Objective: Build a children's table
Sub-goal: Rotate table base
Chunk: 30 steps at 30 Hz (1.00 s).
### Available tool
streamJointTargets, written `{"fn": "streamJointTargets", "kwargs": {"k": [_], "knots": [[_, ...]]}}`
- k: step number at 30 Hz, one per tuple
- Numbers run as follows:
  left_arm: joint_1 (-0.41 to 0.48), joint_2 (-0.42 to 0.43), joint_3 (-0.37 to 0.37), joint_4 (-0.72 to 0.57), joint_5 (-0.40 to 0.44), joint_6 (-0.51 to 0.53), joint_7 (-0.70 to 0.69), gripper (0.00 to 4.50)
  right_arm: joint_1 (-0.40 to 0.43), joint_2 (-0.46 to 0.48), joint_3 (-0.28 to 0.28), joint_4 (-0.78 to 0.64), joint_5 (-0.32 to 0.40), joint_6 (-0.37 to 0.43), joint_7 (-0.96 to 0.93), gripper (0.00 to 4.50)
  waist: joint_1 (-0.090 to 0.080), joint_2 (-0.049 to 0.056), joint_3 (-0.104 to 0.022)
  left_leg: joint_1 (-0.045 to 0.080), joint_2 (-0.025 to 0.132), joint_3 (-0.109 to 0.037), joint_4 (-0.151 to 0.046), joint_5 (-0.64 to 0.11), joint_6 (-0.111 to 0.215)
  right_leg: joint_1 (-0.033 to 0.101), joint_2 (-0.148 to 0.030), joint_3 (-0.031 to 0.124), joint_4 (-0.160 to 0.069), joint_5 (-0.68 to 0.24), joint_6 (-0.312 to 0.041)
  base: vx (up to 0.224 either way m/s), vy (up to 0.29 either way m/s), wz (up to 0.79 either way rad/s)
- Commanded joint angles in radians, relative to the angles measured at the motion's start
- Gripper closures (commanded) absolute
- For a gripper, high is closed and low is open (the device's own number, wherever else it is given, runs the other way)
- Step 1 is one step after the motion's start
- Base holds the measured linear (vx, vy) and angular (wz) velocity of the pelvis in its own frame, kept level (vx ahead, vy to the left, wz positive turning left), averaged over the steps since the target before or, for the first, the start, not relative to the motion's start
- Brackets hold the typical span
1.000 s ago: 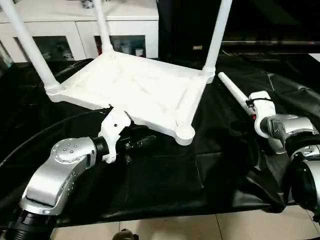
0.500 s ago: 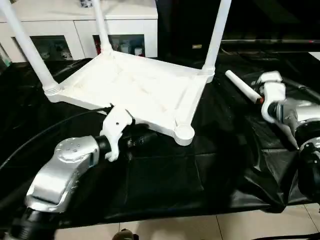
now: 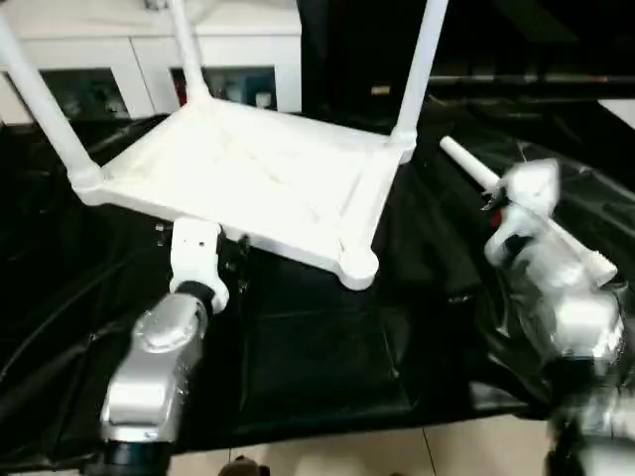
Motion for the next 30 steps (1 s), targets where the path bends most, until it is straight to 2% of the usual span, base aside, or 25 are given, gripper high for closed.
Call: {"fn": "streamJointTargets", "kwargs": {"k": [1,4,5,7,8,12,13,14,19,21,22,23,24,25,26,27,28,29,30], "knots": [[-0.026,-0.007,-0.026,0.010,0.032,-0.030,0.029,2.58,0.020,0.012,0.021,-0.056,0.002,0.011,-0.028,0.12,-0.004,-0.012,-0.071,0.016,0.019,-0.008,-0.070,-0.202,0.024,0.040,-0.039,0.044,-0.093,-0.251,-0.105,0.000,0.000,0.00],[-0.035,-0.007,-0.060,0.019,0.049,-0.042,0.024,2.58,0.032,0.014,0.051,-0.082,-0.014,0.033,-0.022,0.12,-0.008,-0.014,-0.070,0.018,0.018,-0.009,-0.072,-0.233,0.008,0.038,-0.039,0.046,-0.096,-0.266,-0.094,0.000,0.000,0.00],[-0.037,-0.009,-0.072,0.020,0.052,-0.046,0.019,2.58,0.030,0.017,0.052,-0.086,-0.014,0.045,-0.022,0.12,-0.008,-0.019,-0.068,0.017,0.016,-0.008,-0.072,-0.244,0.006,0.037,-0.040,0.048,-0.097,-0.289,-0.083,0.000,0.000,0.00],[-0.037,-0.014,-0.074,0.019,0.053,-0.047,0.018,2.58,0.038,0.021,0.050,-0.111,-0.018,0.066,-0.027,0.12,-0.007,-0.018,-0.068,0.016,0.016,-0.008,-0.072,-0.246,0.004,0.037,-0.041,0.049,-0.099,-0.297,-0.078,0.000,0.000,0.00],[-0.038,-0.014,-0.080,0.018,0.060,-0.048,0.015,2.58,0.041,0.025,0.049,-0.128,-0.020,0.084,-0.031,0.12,-0.007,-0.021,-0.068,0.015,0.015,-0.008,-0.072,-0.238,0.004,0.038,-0.040,0.051,-0.098,-0.293,-0.073,0.000,0.000,0.00],[-0.048,-0.008,-0.098,0.034,0.076,-0.074,0.002,2.58,0.043,0.033,0.063,-0.153,-0.014,0.123,-0.053,0.12,-0.006,-0.025,-0.068,0.014,0.015,-0.008,-0.072,-0.221,0.003,0.036,-0.040,0.053,-0.096,-0.269,-0.073,0.000,0.000,0.00],[-0.048,-0.008,-0.098,0.034,0.076,-0.074,0.002,2.58,0.043,0.033,0.063,-0.153,-0.014,0.123,-0.053,0.12,-0.007,-0.023,-0.068,0.015,0.015,-0.008,-0.073,-0.226,0.001,0.035,-0.040,0.053,-0.096,-0.274,-0.073,0.000,0.000,0.00],[-0.052,-0.013,-0.083,0.038,0.068,-0.087,0.015,2.58,0.036,0.035,0.076,-0.147,-0.016,0.123,-0.064,0.12,-0.007,-0.032,-0.069,0.015,0.015,-0.007,-0.072,-0.229,-0.001,0.036,-0.040,0.054,-0.097,-0.274,-0.072,0.000,0.000,0.00],[-0.054,-0.007,-0.087,0.039,0.083,-0.092,0.030,2.58,0.030,0.046,0.087,-0.150,-0.018,0.128,-0.063,0.12,-0.007,-0.029,-0.068,0.018,0.016,-0.007,-0.072,-0.235,-0.004,0.034,-0.040,0.056,-0.095,-0.264,-0.076,0.000,0.000,0.00],[-0.053,-0.009,-0.088,0.038,0.086,-0.090,0.033,2.58,0.028,0.052,0.089,-0.153,-0.023,0.134,-0.061,0.12,-0.007,-0.040,-0.068,0.017,0.017,-0.006,-0.073,-0.227,-0.001,0.035,-0.040,0.056,-0.094,-0.253,-0.079,0.000,0.000,0.00],[-0.053,-0.015,-0.085,0.033,0.090,-0.084,0.040,2.58,0.025,0.058,0.100,-0.155,-0.026,0.143,-0.062,0.12,-0.006,-0.036,-0.068,0.019,0.018,-0.008,-0.074,-0.224,-0.006,0.034,-0.037,0.055,-0.091,-0.250,-0.082,0.000,0.000,0.00],[-0.054,-0.016,-0.084,0.033,0.093,-0.084,0.043,2.58,0.023,0.058,0.105,-0.153,-0.027,0.143,-0.060,0.12,-0.018,-0.031,-0.068,0.029,0.034,-0.023,-0.081,-0.250,-0.047,0.030,-0.007,0.036,-0.089,-0.198,-0.092,0.000,0.000,0.00],[-0.055,-0.016,-0.083,0.034,0.095,-0.087,0.045,2.58,0.023,0.058,0.108,-0.153,-0.028,0.143,-0.059,0.12,-0.023,-0.024,-0.068,0.041,0.047,-0.033,-0.090,-0.273,-0.055,0.028,0.006,0.025,-0.085,-0.175,-0.110,0.000,0.000,0.00],[-0.055,-0.017,-0.083,0.036,0.096,-0.087,0.047,2.58,0.021,0.057,0.110,-0.150,-0.028,0.144,-0.058,0.12,-0.031,-0.020,-0.068,0.055,0.074,-0.052,-0.105,-0.289,-0.045,0.025,0.017,0.014,-0.079,-0.147,-0.134,0.000,0.000,0.00],[-0.055,-0.017,-0.082,0.037,0.098,-0.088,0.049,2.58,0.020,0.057,0.112,-0.148,-0.029,0.144,-0.058,0.12,-0.043,-0.005,-0.069,0.069,0.148,-0.094,-0.138,-0.288,0.002,0.019,0.009,0.002,-0.043,-0.086,-0.176,0.000,0.000,0.00],[-0.055,-0.017,-0.081,0.038,0.098,-0.089,0.050,2.58,0.018,0.056,0.114,-0.146,-0.028,0.143,-0.060,0.12,-0.049,0.000,-0.071,0.073,0.182,-0.110,-0.152,-0.273,0.029,0.013,0.003,-0.005,-0.018,-0.061,-0.190,0.003,-0.094,0.07],[-0.054,-0.017,-0.078,0.038,0.098,-0.089,0.052,2.58,0.015,0.056,0.116,-0.141,-0.028,0.142,-0.061,0.12,-0.056,0.005,-0.073,0.076,0.216,-0.118,-0.163,-0.253,0.074,0.000,-0.005,-0.014,0.018,-0.040,-0.208,0.000,-0.059,0.03],[-0.053,-0.017,-0.075,0.038,0.097,-0.089,0.054,2.58,0.012,0.056,0.118,-0.137,-0.027,0.142,-0.063,0.12,-0.064,-0.011,-0.074,0.074,0.212,-0.110,-0.157,-0.230,0.138,-0.007,-0.016,-0.009,0.030,-0.016,-0.230,0.002,-0.139,0.02],[-0.053,-0.016,-0.071,0.038,0.096,-0.088,0.056,2.58,0.009,0.057,0.119,-0.134,-0.028,0.143,-0.064,0.12,-0.062,-0.031,-0.072,0.057,0.176,-0.080,-0.142,-0.250,0.199,0.000,-0.031,0.002,0.013,0.010,-0.307,0.002,-0.196,0.01]]}}
